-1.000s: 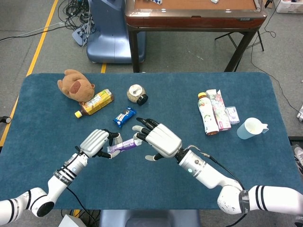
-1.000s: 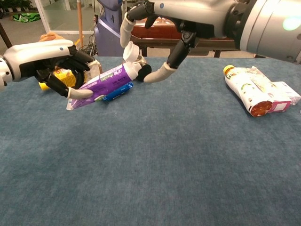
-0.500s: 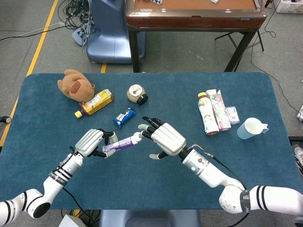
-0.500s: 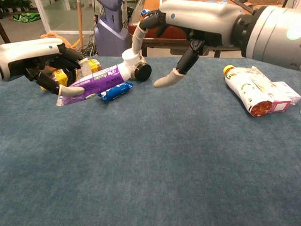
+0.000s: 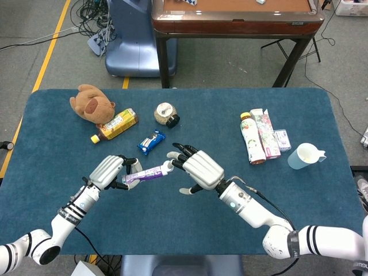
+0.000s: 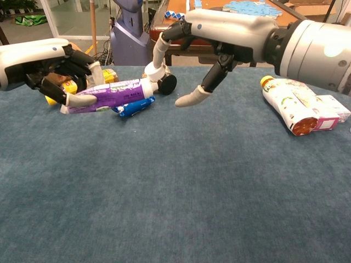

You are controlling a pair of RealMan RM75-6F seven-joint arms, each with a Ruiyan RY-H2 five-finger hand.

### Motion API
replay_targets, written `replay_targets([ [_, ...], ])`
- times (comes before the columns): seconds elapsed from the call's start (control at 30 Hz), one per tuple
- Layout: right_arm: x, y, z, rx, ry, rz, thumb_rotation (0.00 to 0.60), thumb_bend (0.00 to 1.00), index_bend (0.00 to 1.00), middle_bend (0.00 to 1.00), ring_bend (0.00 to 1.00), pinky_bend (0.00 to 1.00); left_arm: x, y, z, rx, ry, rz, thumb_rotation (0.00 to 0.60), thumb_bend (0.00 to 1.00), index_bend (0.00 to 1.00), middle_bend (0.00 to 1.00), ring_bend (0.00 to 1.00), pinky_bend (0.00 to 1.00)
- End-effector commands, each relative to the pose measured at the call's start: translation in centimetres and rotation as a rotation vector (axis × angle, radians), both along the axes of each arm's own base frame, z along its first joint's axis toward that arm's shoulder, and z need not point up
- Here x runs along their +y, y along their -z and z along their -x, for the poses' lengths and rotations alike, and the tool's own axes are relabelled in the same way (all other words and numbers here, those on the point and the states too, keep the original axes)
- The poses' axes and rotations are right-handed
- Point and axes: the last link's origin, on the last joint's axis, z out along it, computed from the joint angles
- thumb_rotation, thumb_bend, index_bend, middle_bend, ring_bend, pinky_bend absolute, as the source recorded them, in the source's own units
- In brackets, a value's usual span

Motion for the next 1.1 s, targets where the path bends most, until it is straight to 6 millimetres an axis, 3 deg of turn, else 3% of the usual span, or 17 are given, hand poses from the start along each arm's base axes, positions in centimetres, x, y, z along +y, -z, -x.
replay_targets([
  [0.03,0.0,-0.1,0.3,0.001,0.004,0.007,0.574,0.03,0.34,0.21,0.05,0.15,0.0,-0.1,0.1,-0.007,-0.002,-0.002,0.600,0.54,0.63,0.79,0.56,0.38],
  [0.47,-0.4,0.2,1.5,-0.001,0.049,-0.002,0.574,0.03,0.34,0.21,0.05,0.15,0.2,-0.7,0.1,-0.043,-0.021,-0.007,0.600,0.54,0.63,0.79,0.55,0.38],
  [0.8,-0.1,0.9,1.3,-0.065,0.062,-0.033,0.572,0.03,0.34,0.21,0.05,0.15,0.1,-0.8,0.0,-0.091,-0.038,-0.003,0.600,0.54,0.63,0.79,0.55,0.38],
  [1.1,0.8,-2.5,0.7,-0.203,0.062,-0.074,0.573,0.03,0.31,0.19,0.05,0.15,-0.5,-1.1,0.7,-0.169,-0.046,-0.020,0.600,0.54,0.63,0.79,0.55,0.38],
])
